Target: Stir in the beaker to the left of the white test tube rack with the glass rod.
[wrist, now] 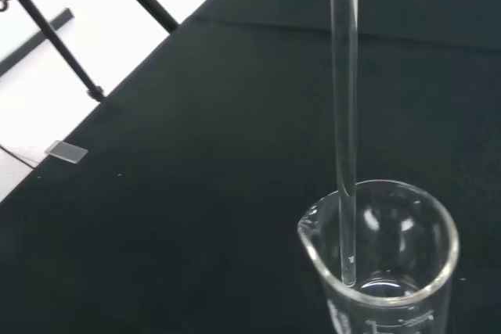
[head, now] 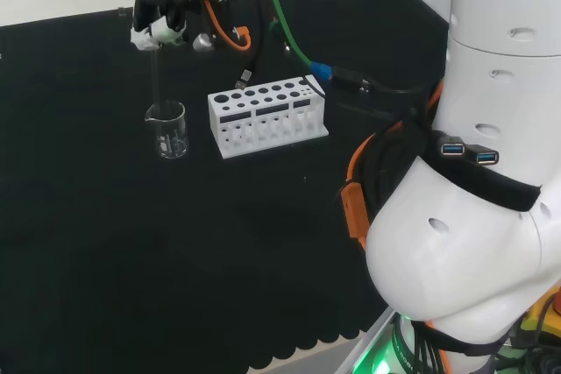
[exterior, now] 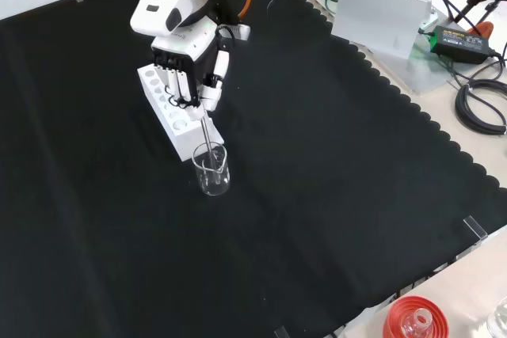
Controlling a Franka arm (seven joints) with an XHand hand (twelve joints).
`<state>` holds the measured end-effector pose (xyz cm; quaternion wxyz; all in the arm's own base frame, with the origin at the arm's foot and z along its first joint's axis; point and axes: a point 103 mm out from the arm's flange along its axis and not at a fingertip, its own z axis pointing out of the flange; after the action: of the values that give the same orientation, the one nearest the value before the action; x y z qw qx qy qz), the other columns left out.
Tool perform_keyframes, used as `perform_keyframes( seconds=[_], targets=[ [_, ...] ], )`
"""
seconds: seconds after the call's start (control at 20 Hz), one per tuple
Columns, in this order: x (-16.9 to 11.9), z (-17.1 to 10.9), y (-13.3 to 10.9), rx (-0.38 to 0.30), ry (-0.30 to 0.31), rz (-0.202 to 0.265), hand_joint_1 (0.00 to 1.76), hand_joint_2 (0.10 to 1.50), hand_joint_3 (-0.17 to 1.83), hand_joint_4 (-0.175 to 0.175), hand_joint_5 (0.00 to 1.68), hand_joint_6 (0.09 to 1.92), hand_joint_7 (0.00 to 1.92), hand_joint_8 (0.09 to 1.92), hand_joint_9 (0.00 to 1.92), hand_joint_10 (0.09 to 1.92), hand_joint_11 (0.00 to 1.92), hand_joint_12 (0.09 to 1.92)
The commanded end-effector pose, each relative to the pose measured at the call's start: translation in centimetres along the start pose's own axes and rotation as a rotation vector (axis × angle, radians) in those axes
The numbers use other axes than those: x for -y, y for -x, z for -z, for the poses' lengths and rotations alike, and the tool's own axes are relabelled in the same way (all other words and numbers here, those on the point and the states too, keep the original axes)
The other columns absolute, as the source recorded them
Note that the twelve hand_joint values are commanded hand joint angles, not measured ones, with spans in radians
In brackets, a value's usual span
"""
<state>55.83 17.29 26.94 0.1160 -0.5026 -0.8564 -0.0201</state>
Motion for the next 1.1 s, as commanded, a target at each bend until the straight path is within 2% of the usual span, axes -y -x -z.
perform_keyframes(
  seconds=[0.05,0.25,0.55,0.7,0.85,1.1],
  targets=[
    [-0.6,0.8,1.6,0.041,-0.035,-0.022,1.32,1.08,-0.17,-0.175,1.35,0.10,1.30,0.77,1.64,0.63,1.57,0.72],
    [0.9,1.1,2.5,0.056,-0.027,-0.040,1.32,1.08,-0.17,-0.175,1.34,0.10,1.30,0.77,1.64,0.63,1.57,0.72],
    [2.5,1.2,1.9,0.059,-0.033,-0.050,1.32,1.08,-0.17,-0.175,1.34,0.10,1.30,0.77,1.64,0.63,1.57,0.72],
    [3.6,1.2,0.6,0.081,-0.005,-0.046,1.32,1.08,-0.17,-0.175,1.34,0.10,1.30,0.77,1.64,0.63,1.57,0.72],
    [4.1,1.1,-0.1,0.065,-0.021,-0.045,1.32,1.08,-0.17,-0.175,1.34,0.10,1.30,0.77,1.64,0.63,1.57,0.72],
    [4.4,0.5,-1.7,0.080,-0.004,-0.035,1.32,1.08,-0.17,-0.175,1.34,0.10,1.30,0.77,1.64,0.63,1.57,0.72]
  ],
)
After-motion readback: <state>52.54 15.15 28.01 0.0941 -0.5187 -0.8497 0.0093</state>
